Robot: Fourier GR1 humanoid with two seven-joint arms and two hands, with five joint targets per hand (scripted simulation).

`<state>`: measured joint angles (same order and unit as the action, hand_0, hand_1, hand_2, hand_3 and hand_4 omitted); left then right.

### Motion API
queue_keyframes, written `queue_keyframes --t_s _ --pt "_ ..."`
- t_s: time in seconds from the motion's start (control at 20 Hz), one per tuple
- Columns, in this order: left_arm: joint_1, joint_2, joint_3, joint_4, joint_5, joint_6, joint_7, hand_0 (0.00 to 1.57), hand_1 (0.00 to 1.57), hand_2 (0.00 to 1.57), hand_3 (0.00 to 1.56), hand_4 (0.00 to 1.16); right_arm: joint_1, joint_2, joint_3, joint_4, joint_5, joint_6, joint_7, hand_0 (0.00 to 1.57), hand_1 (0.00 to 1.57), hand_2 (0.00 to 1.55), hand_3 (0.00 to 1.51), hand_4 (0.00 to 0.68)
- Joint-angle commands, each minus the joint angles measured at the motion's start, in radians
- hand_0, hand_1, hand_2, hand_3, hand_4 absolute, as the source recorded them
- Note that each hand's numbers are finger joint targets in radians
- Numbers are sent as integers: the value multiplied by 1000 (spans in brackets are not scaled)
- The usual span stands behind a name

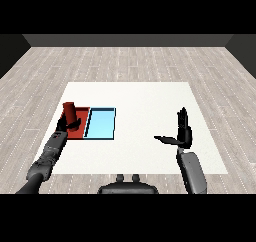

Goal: Pick the red can and put it in the red box

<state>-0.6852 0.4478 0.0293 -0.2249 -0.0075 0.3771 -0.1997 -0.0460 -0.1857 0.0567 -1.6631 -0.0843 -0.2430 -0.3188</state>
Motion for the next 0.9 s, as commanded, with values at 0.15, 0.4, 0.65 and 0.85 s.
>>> queue_keyframes --t_s 0.15,0.4,0.65,0.85 --pt "-47 15 -78 133 -93 -181 22 0 0 0 0 427 -4 11 5 15 18 -5 -16 0 0 0 0 0" --pt "-96 73 -89 174 -127 -133 79 0 0 0 0 0 -56 20 -4 57 16 7 -23 0 0 0 0 0" --pt "-71 85 30 113 -15 -107 -22 0 0 0 0 0 46 18 -1 -34 -7 40 -57 0 0 0 0 0" --pt "-85 75 187 -59 144 -81 -285 0 0 0 0 0 -9 24 -15 7 -29 44 -40 0 0 0 0 0"
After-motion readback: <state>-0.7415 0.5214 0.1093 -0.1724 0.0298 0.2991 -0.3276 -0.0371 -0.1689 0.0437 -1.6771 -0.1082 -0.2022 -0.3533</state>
